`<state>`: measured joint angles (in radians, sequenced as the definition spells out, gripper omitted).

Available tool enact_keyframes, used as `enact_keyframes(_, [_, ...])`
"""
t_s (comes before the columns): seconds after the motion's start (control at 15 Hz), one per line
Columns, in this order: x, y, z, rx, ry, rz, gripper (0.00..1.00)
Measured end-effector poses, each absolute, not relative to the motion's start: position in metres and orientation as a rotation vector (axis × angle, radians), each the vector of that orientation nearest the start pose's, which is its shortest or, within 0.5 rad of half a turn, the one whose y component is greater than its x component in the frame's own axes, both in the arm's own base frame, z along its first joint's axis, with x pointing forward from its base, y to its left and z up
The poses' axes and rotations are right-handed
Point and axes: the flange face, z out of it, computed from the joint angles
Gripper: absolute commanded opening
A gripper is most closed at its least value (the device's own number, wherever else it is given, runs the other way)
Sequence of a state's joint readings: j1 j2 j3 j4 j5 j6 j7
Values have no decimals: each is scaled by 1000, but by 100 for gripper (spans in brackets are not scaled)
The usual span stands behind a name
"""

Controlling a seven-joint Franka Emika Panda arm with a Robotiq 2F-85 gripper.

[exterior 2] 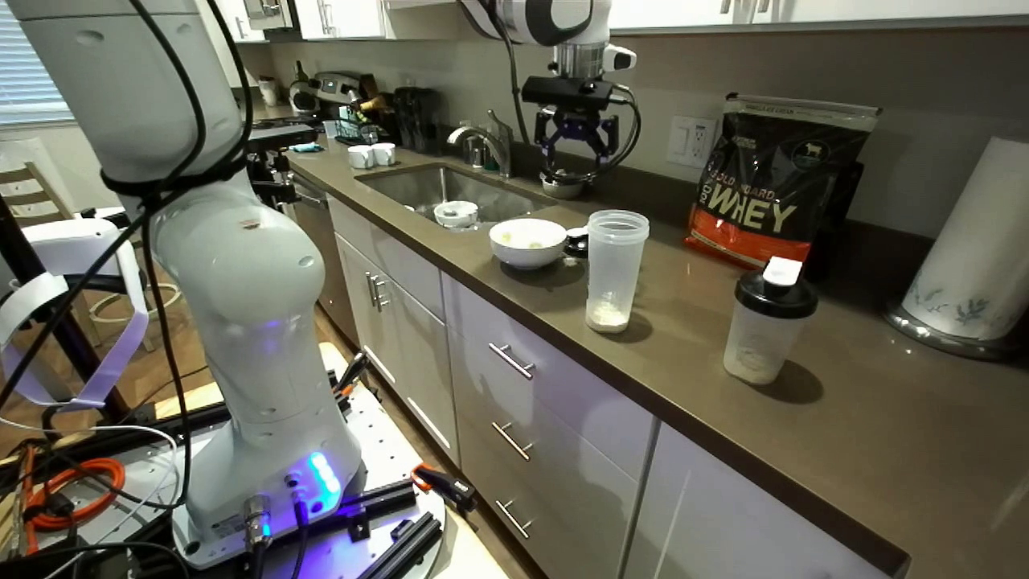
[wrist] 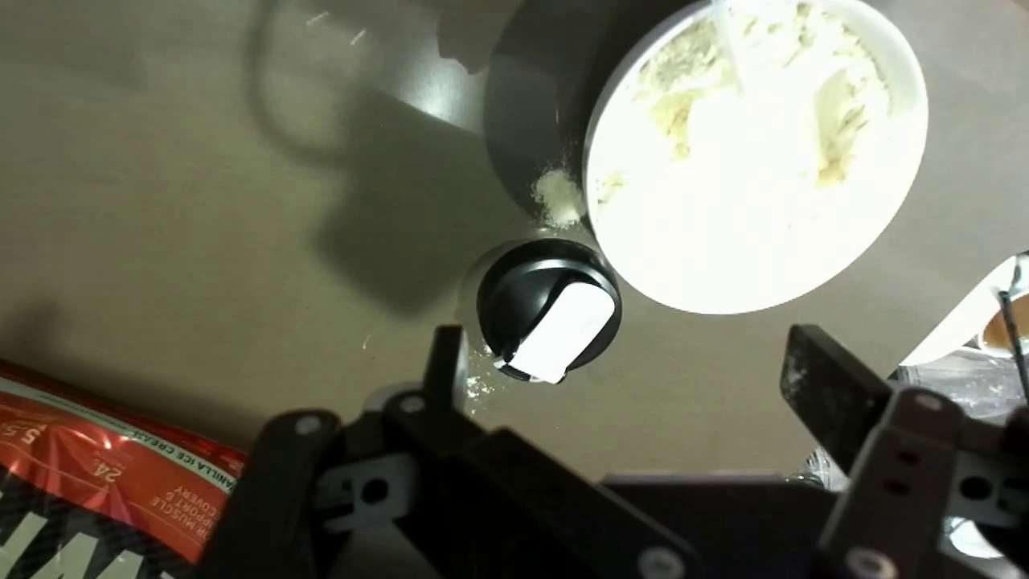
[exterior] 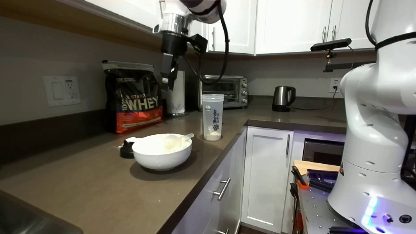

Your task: Take the lid and put it on the bottle

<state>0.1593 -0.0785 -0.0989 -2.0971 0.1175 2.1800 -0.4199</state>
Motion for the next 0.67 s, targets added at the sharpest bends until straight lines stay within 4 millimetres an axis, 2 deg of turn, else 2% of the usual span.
enact_keyframes(0.33, [574,50,462,-2988,-637,-236,100])
enact_keyframes(0.67, [589,58,446,-2994,-548,-201,100])
